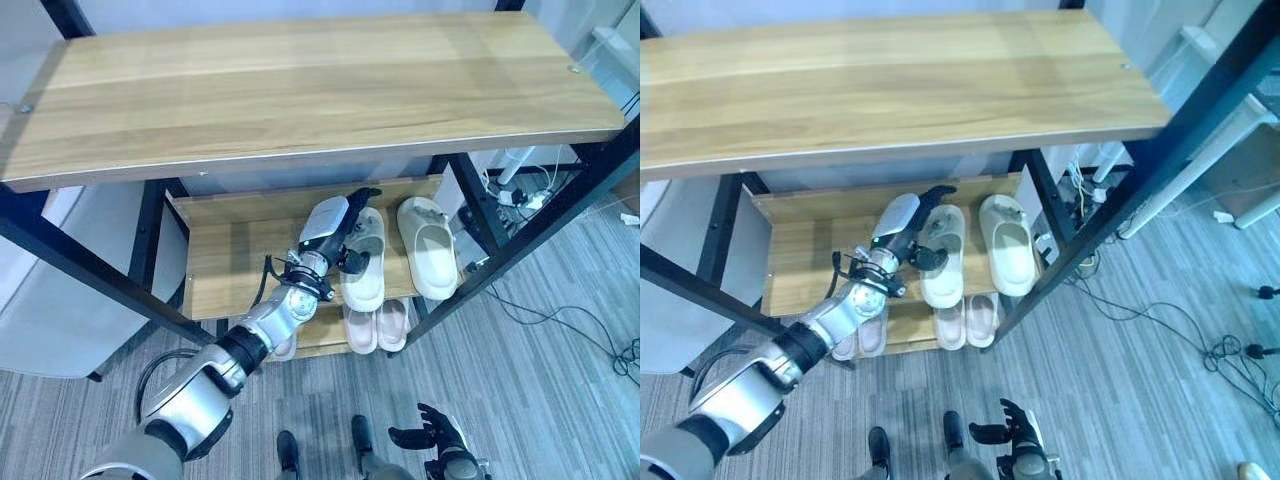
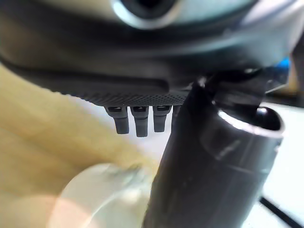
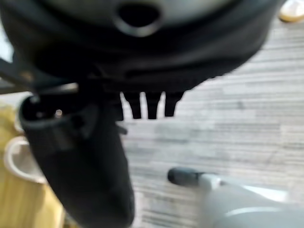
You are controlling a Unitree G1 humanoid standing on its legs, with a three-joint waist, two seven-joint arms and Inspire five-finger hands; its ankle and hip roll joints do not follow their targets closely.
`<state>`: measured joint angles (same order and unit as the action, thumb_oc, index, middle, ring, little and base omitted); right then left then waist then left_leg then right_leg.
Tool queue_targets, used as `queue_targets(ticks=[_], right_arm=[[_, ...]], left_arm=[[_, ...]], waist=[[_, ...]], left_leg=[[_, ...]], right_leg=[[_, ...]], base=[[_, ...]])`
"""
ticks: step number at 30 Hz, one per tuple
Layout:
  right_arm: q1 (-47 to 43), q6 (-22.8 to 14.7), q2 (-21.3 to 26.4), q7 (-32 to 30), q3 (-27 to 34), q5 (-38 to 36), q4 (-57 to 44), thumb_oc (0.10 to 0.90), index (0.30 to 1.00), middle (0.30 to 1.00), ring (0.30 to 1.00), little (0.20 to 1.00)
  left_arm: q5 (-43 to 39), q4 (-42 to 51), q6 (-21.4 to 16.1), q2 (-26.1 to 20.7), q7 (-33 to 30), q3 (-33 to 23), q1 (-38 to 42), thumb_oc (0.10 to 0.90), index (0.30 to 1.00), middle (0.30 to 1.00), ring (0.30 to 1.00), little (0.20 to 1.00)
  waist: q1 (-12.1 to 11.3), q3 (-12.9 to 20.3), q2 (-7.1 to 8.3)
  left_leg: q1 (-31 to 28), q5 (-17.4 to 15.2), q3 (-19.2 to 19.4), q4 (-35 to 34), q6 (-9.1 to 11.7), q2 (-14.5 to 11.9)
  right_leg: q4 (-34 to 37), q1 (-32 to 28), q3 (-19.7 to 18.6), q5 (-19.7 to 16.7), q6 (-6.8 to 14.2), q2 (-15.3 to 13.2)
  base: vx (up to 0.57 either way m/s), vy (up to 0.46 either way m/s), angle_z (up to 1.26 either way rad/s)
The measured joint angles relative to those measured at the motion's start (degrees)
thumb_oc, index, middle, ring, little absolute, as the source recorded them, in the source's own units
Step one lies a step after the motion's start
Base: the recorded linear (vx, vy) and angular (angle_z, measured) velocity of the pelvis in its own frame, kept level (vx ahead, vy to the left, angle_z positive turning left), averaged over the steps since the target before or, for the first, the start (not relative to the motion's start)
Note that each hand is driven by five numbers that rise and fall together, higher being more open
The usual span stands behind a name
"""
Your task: Arrange the slippers neatly on the shoe rack.
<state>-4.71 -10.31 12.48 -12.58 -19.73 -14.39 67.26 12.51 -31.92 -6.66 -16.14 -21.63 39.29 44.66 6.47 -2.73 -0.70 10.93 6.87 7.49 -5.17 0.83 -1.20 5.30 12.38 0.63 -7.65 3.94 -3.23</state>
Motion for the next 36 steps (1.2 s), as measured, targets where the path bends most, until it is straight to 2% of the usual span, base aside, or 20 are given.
queue_targets(ticks=[3,6,16,24,33,36], right_arm=[[0.2,0.6,-0.1,0.1,0.6,0.0,0.1,0.800,0.900,0.900,0.900,0.900],[0.5,1.0,-0.3,0.6,0.6,0.0,0.3,0.800,0.900,0.900,0.900,0.900],[1.7,1.9,-1.1,1.2,2.2,0.1,1.8,0.800,0.900,0.900,0.900,0.900],[1.9,1.9,-2.4,1.2,2.2,0.5,1.8,0.800,0.900,0.900,0.900,0.900],[2.0,1.9,-2.2,1.0,2.2,0.6,1.8,0.800,0.900,0.900,0.900,0.900],[2.3,1.9,-2.2,1.0,2.1,0.6,1.8,0.800,0.900,0.900,0.900,0.900]], left_arm=[[-1.3,3.8,-0.8,-1.3,0.3,-0.8,-0.6,0.800,0.900,0.900,0.900,0.900],[-1.4,7.8,-1.7,-3.5,1.1,-2.6,-3.3,0.800,0.900,0.900,0.900,0.900],[-2.3,8.2,-2.0,-7.1,3.9,-4.8,-14.6,0.800,0.900,0.900,0.900,0.900],[-1.0,7.4,-2.0,-5.6,5.2,-3.8,-17.5,0.800,0.900,0.900,0.900,0.900],[1.1,5.0,-2.0,-2.8,5.2,-2.9,-17.5,0.800,0.900,0.900,0.900,0.900],[1.1,2.9,-1.8,-1.2,5.2,-1.2,-17.5,0.800,0.900,0.900,0.900,0.900]], waist=[[-1.3,0.0,-0.03],[-1.6,0.0,-0.05],[-2.6,0.1,0.24],[-2.5,0.7,1.29],[-2.3,1.2,1.35],[-2.2,1.8,1.41]], left_leg=[[-0.8,-0.4,-0.6,0.0,0.4,0.0],[-1.4,-0.5,-0.8,0.0,0.5,0.0],[-3.3,-0.5,-0.9,0.0,-0.1,0.1],[-3.6,-0.7,-0.8,0.0,0.2,0.1],[-3.5,-0.6,-0.5,0.0,-0.1,0.1],[-3.5,-0.6,-0.2,0.0,-0.1,0.1]], right_leg=[[0.0,-1.1,0.5,0.6,0.3,0.0],[0.0,-1.7,0.7,0.6,0.3,0.0],[0.0,-3.8,0.8,0.6,0.2,-0.1],[0.0,-3.9,0.7,0.8,0.6,-0.2],[0.0,-3.7,0.5,0.8,0.6,-0.1],[0.0,-3.6,0.1,0.8,0.6,-0.1]], base=[[0.02,0.003,0.11],[0.02,-0.001,0.01],[0.01,0.000,0.00],[0.00,0.000,0.00],[0.00,-0.005,-0.01],[-0.02,-0.014,-0.04]])
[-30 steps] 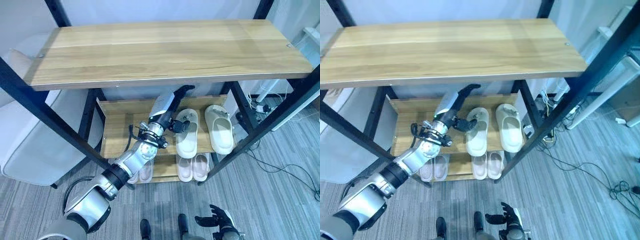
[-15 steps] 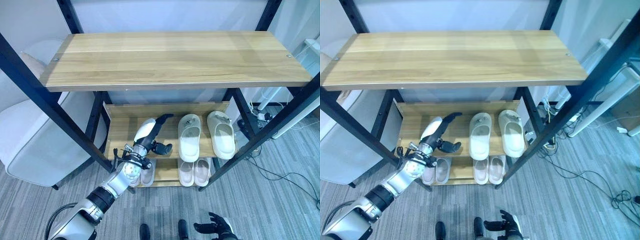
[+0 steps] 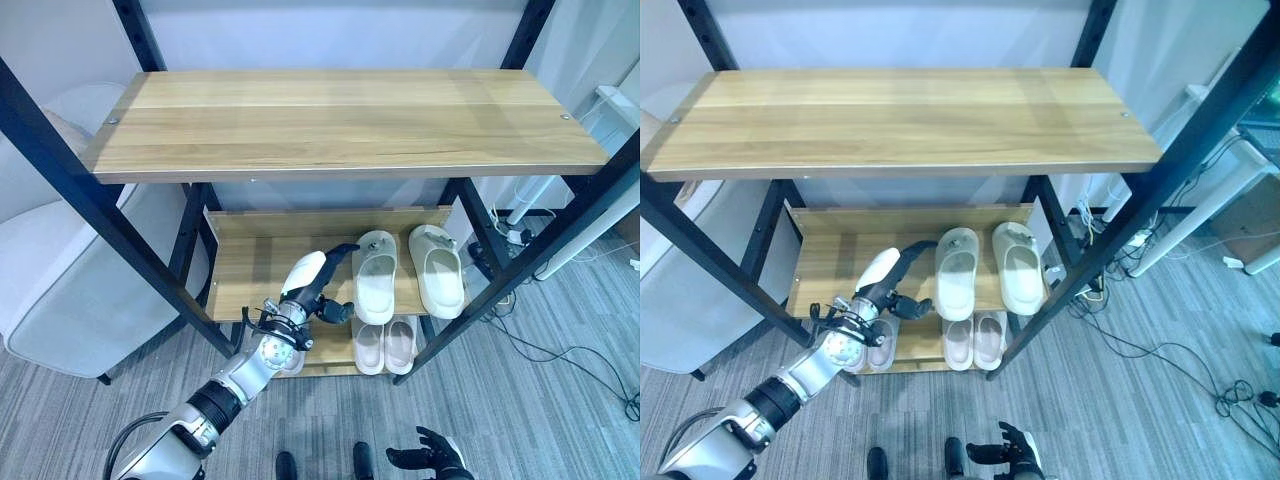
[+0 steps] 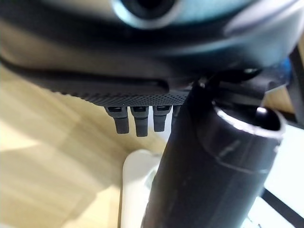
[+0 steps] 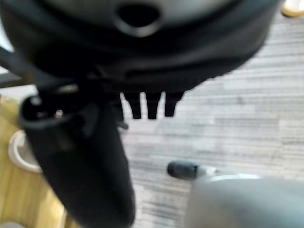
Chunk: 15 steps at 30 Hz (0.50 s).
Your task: Arrange the slippers neatly on the shoe rack.
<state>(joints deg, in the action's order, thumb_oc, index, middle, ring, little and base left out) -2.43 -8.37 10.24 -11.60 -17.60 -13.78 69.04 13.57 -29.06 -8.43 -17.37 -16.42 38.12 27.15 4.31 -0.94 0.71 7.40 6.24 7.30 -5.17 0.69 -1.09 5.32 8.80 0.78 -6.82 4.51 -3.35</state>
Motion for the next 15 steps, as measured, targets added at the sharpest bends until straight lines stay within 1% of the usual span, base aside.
queue_targets(ticks=[2,3,5,7,8,15], right_arm=[[0.0,0.0,0.0,0.0,0.0,0.0,0.0,0.800,0.900,0.900,0.900,0.900],[1.5,-2.2,0.1,0.1,0.5,0.8,-3.1,0.800,0.900,0.900,0.900,0.900],[1.3,-1.7,0.2,0.0,0.1,1.6,-3.0,0.800,0.900,0.900,0.900,0.900],[2.8,-1.7,0.8,-0.1,0.1,1.8,-4.1,0.800,0.900,0.900,0.900,0.900],[2.9,-1.8,0.9,-0.1,0.1,2.0,-4.5,0.800,0.900,0.900,0.900,0.900],[5.3,-1.6,2.0,-0.1,0.0,2.3,-4.3,0.800,0.900,0.900,0.900,0.900]], left_arm=[[0.0,-0.8,0.0,0.1,0.1,0.2,0.0,0.800,0.900,0.900,0.900,0.900],[0.0,-3.0,0.1,0.3,-0.2,0.0,-0.3,0.800,0.900,0.900,0.900,0.900],[0.2,-5.2,0.2,-0.5,-0.2,-0.1,-0.2,0.800,0.900,0.900,0.900,0.900],[0.3,-6.6,0.2,0.7,-0.2,0.1,-0.2,0.800,0.900,0.900,0.900,0.900],[0.6,-7.9,0.2,0.4,-0.6,0.0,-0.2,0.800,0.900,0.900,0.900,0.900],[1.0,-8.6,0.1,1.6,-2.2,0.0,0.0,0.800,0.900,0.900,0.900,0.900]], waist=[[0.1,0.0,0.00],[0.9,0.6,0.18],[1.7,0.8,0.37],[2.4,0.8,0.38],[2.6,0.9,0.34],[2.7,1.0,0.15]], left_leg=[[0.0,0.0,0.0,0.0,0.0,0.0],[0.2,-0.2,1.0,0.0,0.0,0.0],[0.2,-0.4,1.8,0.0,0.0,0.0],[0.6,-0.4,1.9,0.0,0.0,0.0],[0.9,-0.4,1.9,0.0,0.0,0.0],[0.9,-0.6,2.7,0.0,0.0,0.0]], right_leg=[[0.0,0.0,-0.1,0.0,0.0,0.0],[0.0,0.7,-1.0,-0.1,-0.1,0.0],[0.0,1.1,-1.8,-0.2,-0.2,0.1],[0.0,1.8,-1.8,-0.2,-0.2,0.0],[0.0,2.0,-1.9,-0.2,-0.2,0.0],[0.0,2.4,-2.5,-0.2,-0.2,0.1]], base=[[-0.07,0.000,-0.09],[-0.03,-0.017,-0.24],[-0.03,-0.019,-0.25],[-0.01,-0.008,-0.04],[0.00,0.000,0.00],[0.00,-0.013,-0.05]])
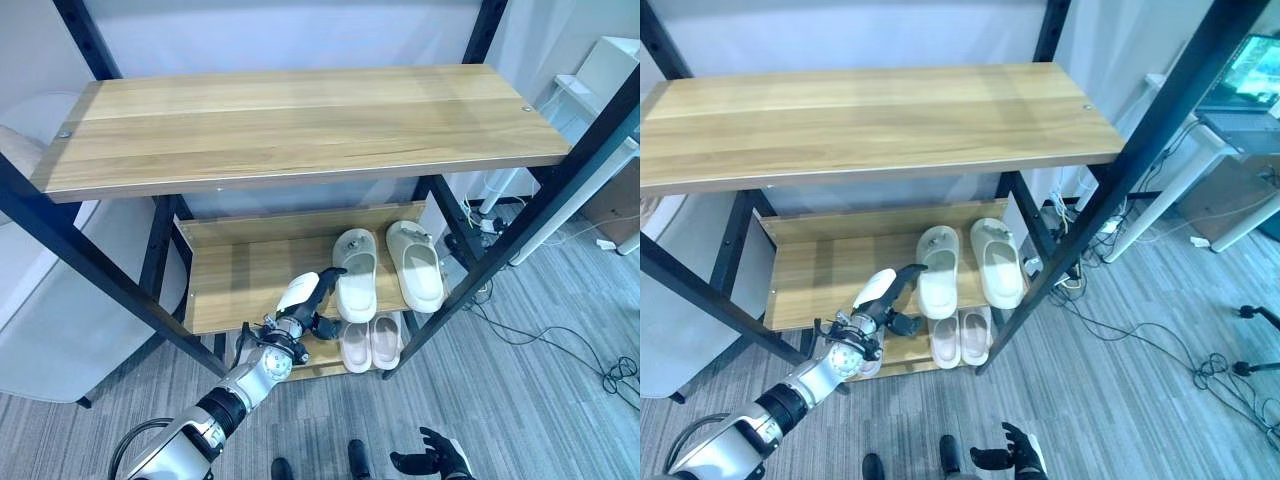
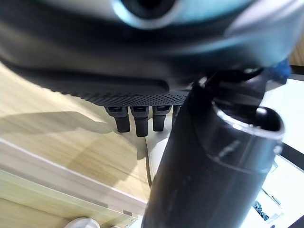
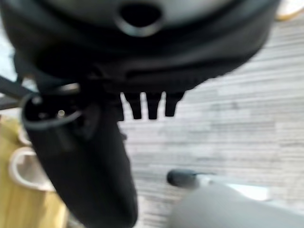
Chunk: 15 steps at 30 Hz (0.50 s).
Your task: Arrange the slippers neatly on the shoe rack.
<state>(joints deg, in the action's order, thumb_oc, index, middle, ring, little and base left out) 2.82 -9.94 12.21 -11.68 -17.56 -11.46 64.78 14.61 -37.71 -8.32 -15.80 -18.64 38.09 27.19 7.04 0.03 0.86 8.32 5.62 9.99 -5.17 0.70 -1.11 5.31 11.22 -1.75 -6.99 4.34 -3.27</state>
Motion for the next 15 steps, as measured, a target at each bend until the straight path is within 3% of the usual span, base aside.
queue_targets(ticks=[15], right_arm=[[0.7,-0.1,0.4,0.0,0.0,-0.1,-0.1,0.800,0.900,0.900,0.900,0.900]], left_arm=[[-3.4,-0.7,0.9,4.4,-0.3,0.1,0.9,0.800,0.900,0.900,0.900,0.900]], waist=[[0.1,0.1,-0.75]], left_leg=[[0.2,-0.2,0.3,0.0,0.0,0.0]], right_leg=[[0.0,0.4,-0.2,0.0,0.0,0.0]], base=[[0.00,0.000,0.00]])
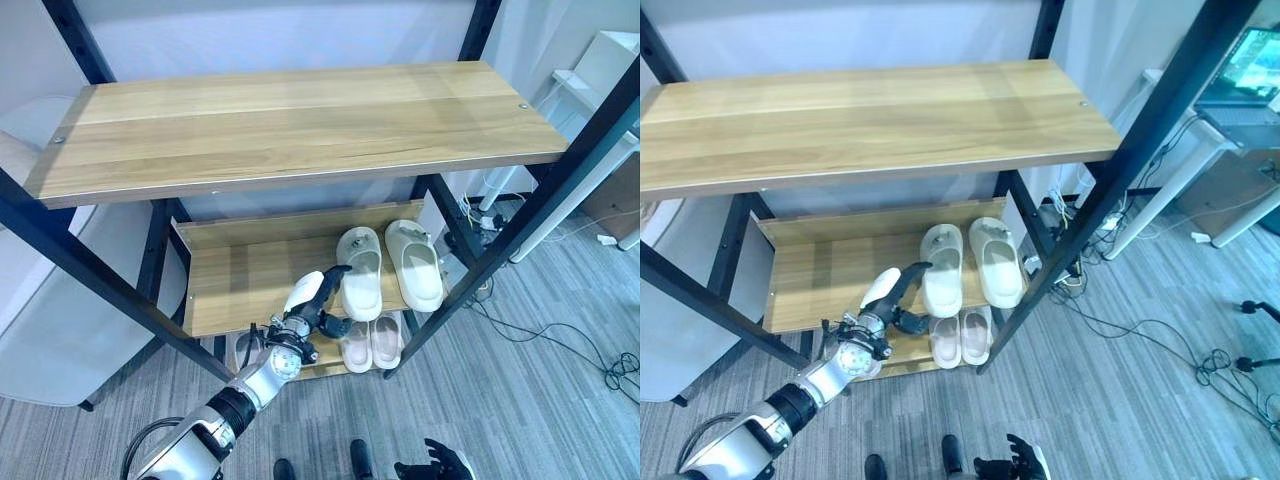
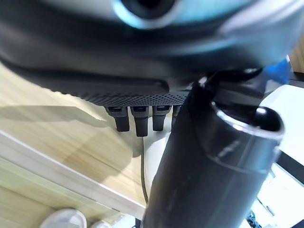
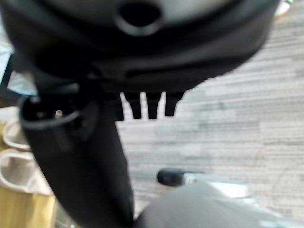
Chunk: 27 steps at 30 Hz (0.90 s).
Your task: Arrange the slippers neatly on the shoe rack.
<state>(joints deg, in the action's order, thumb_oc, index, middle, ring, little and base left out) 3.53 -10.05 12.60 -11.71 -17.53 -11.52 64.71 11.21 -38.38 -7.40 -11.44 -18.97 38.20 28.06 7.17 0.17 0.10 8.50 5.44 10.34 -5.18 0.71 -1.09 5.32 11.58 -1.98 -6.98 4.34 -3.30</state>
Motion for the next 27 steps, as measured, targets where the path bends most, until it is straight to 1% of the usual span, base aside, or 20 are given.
queue_targets(ticks=[5,8,11,18,27], right_arm=[[0.0,0.0,0.2,0.0,0.0,0.0,0.0,0.800,0.900,0.900,0.900,0.900],[-0.1,0.0,0.2,0.0,0.0,-0.1,0.0,0.800,0.900,0.900,0.900,0.900],[-0.1,0.0,0.2,0.0,0.0,-0.1,0.1,0.800,0.900,0.900,0.900,0.900],[-0.2,0.1,0.2,0.0,-0.1,-0.1,0.1,0.800,0.900,0.900,0.900,0.900],[-0.5,0.6,0.2,-0.1,-0.6,-0.1,0.2,0.800,0.900,0.900,0.900,0.900]], left_arm=[[-2.1,0.0,0.2,2.3,0.1,0.2,0.0,0.800,0.900,0.900,0.900,0.900],[-2.2,-0.2,0.2,2.6,-0.2,1.7,0.3,0.800,0.900,0.900,0.900,0.900],[-2.3,-1.3,0.2,3.4,-0.5,1.8,0.8,0.800,0.900,0.900,0.900,0.900],[-4.4,-2.0,0.2,3.6,-0.4,2.2,1.6,0.800,0.900,0.900,0.900,0.900],[-4.6,-3.4,0.2,3.5,-0.3,2.2,2.1,0.800,0.900,0.900,0.900,0.900]], waist=[[0.0,0.0,-0.27],[0.0,0.0,-0.31],[0.0,0.0,-0.31],[0.0,0.0,-0.33],[0.2,0.0,-0.29]], left_leg=[[0.0,0.0,0.0,0.0,0.0,0.0],[0.0,0.0,0.0,0.0,0.0,0.0],[0.0,0.0,0.0,0.0,0.0,0.0],[-0.1,0.0,0.0,0.0,0.0,0.0],[-1.0,-0.1,0.0,0.0,0.0,0.0]], right_leg=[[0.0,0.0,0.0,0.0,0.0,0.0],[0.0,0.0,0.0,0.0,0.0,0.0],[0.0,0.0,0.0,0.0,0.0,0.0],[0.0,-0.1,0.0,0.0,0.0,0.0],[0.1,-1.1,0.0,0.1,0.1,0.0]], base=[[0.00,0.000,0.00],[0.00,0.000,0.00],[0.00,0.000,0.00],[0.00,-0.002,0.00],[0.00,0.000,0.00]])
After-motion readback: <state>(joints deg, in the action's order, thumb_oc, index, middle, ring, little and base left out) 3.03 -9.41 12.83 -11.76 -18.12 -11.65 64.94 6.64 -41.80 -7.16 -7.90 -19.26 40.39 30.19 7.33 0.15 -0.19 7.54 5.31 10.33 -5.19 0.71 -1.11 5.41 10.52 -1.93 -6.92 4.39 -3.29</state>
